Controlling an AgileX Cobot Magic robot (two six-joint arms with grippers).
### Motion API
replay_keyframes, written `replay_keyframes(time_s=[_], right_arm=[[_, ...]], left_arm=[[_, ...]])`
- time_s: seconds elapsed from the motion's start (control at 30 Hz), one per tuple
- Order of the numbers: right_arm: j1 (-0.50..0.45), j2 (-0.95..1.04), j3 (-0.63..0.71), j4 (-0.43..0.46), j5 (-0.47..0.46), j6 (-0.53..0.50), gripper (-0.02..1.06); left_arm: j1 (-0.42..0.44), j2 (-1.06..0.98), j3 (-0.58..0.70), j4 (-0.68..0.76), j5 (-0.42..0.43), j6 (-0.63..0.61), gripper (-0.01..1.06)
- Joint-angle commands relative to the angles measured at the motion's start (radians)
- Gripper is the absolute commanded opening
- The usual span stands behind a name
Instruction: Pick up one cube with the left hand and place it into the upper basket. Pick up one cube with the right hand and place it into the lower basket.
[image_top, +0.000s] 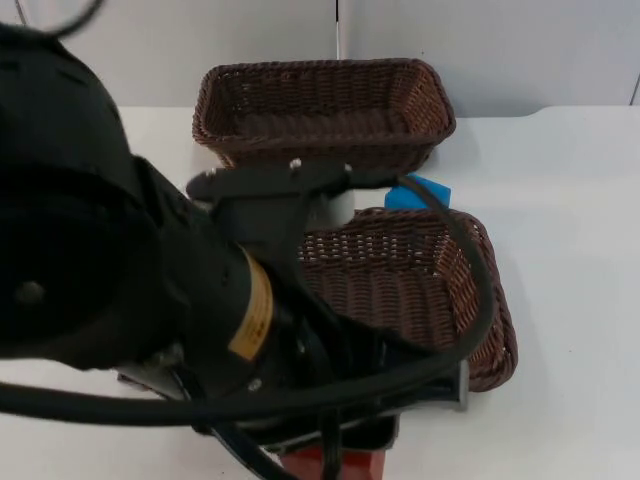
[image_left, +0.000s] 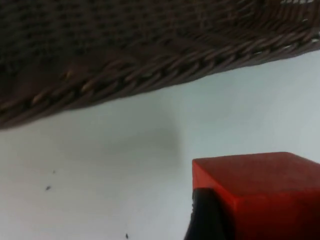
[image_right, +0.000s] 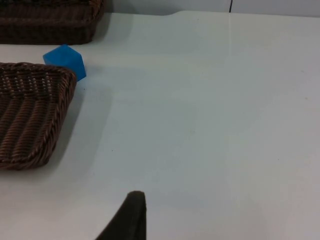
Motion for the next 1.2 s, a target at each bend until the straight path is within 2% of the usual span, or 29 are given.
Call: replay_keyframes(time_s=[0.0, 0.33, 0.83, 1.0, 1.13, 1.17], right_arm=[[-0.002, -0.004, 0.002, 0.001, -0.007, 0.0, 1.05], [-0.002, -0.004, 0.002, 0.001, -0.007, 0.0, 1.05], [-0.002, -0.004, 0.002, 0.001, -0.007, 0.0, 1.05], [-0.002, -0.004, 0.002, 0.001, -0.007, 0.0, 1.05], [-0.002, -0.004, 0.002, -0.001, -0.007, 0.0, 1.05], [-0.002, -0.004, 0.002, -0.001, -0.007, 0.0, 1.05]], left_arm=[[-0.007, -0.022, 0.001, 0.001, -0.009, 0.038, 0.0], [-0.007, -0.053, 0.001, -0.003, -0.008, 0.042, 0.0], [0.008, -0.053, 0.001, -0.006, -0.059, 0.057, 0.0], [0.061, -0.053, 0.001, -0.012, -0.097, 0.094, 0.0], [0.151, -0.053, 0.001, -0.012, -0.112, 0.141, 0.0], [0.151, -0.053, 0.001, -0.012, -0.112, 0.141, 0.0]])
